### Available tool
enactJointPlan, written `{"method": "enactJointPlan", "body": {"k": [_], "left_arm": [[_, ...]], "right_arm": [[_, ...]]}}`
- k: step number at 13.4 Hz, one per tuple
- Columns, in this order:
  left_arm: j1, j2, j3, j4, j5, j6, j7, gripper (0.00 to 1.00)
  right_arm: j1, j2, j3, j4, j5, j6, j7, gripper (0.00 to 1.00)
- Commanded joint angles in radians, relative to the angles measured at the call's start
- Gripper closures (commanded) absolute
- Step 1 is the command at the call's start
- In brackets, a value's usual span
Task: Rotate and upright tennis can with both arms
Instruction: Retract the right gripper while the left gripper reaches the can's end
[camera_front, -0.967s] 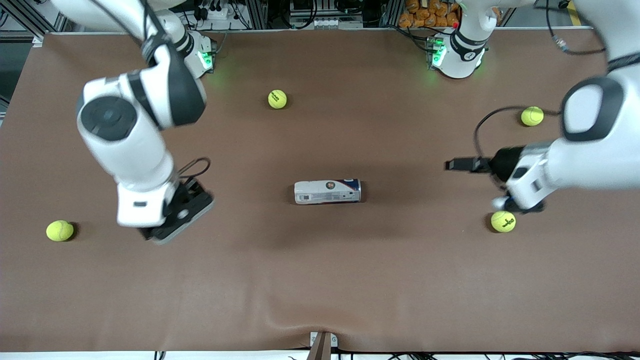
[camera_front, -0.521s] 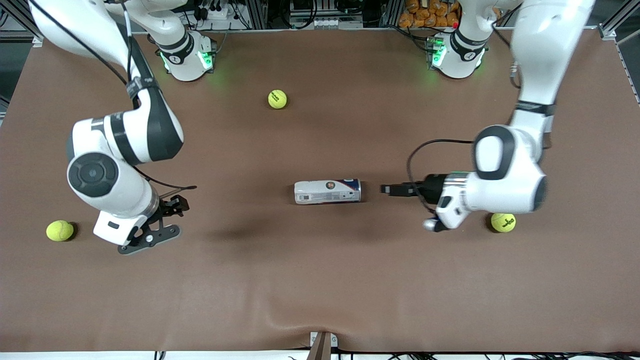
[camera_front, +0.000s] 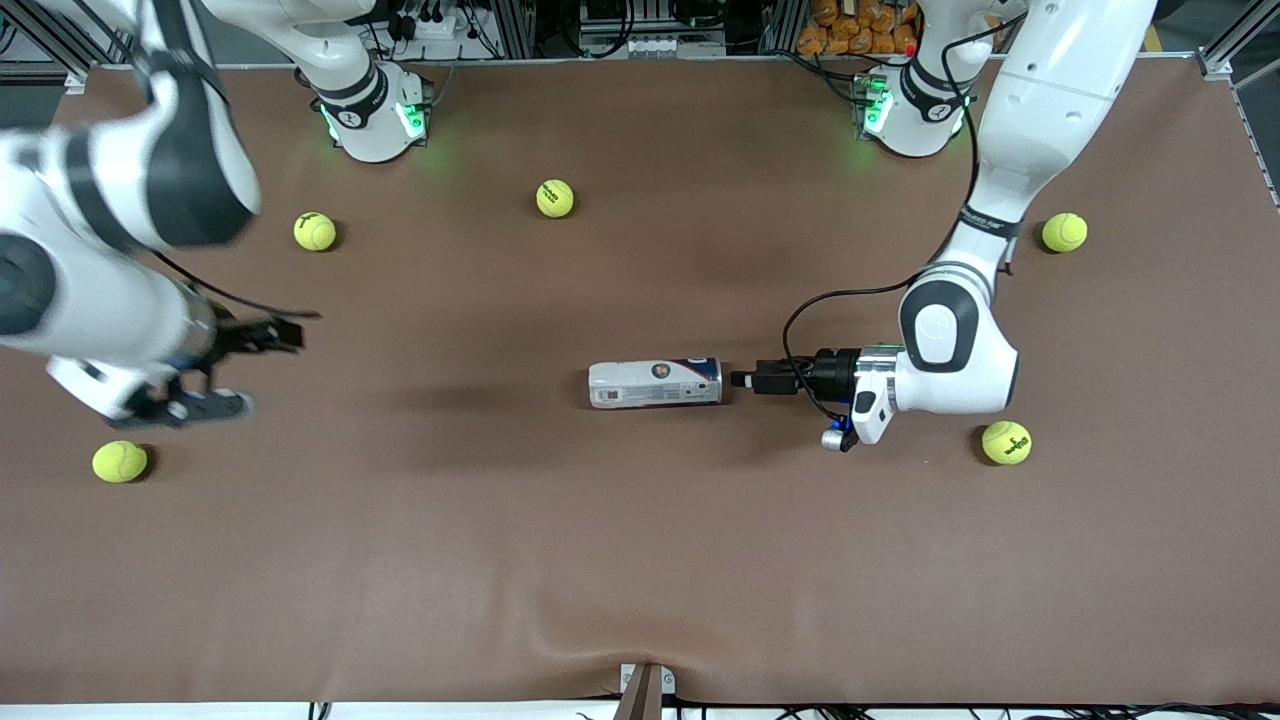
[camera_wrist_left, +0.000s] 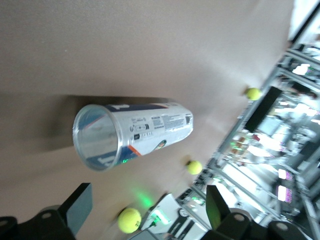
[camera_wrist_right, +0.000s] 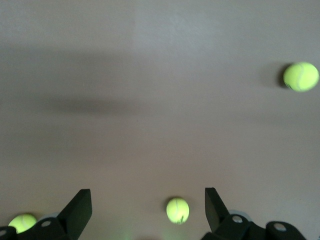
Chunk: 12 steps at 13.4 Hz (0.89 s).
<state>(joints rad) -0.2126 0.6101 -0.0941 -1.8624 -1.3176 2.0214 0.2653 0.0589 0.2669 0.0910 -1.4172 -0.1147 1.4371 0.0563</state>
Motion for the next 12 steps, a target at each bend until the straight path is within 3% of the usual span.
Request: {"method": "enactJointPlan", "body": {"k": [1, 4, 8, 12], "left_arm": [[0.004, 0.04, -0.006, -0.005, -0.109, 0.013, 0.1, 0.0], [0.007, 0.069, -0.006, -0.004, -0.152, 0.011, 0.152, 0.05], [0.002, 0.105, -0.007, -0.001, -0.209, 0.011, 0.204, 0.15], [-0.013, 0.131, -0.006, 0.0, -0.288, 0.01, 0.227, 0.29]], "right_arm": [[-0.043, -0.101, 0.015, -0.04, 0.04, -0.011, 0.014, 0.0], [-0.1, -0.187, 0.012, -0.052, 0.09, 0.014, 0.0, 0.0], [-0.1, -0.284, -0.074, -0.045, 0.129, -0.012, 0.0, 0.0], [-0.111, -0.29, -0.08, -0.031, 0.132, -0.067, -0.001, 0.0]]}}
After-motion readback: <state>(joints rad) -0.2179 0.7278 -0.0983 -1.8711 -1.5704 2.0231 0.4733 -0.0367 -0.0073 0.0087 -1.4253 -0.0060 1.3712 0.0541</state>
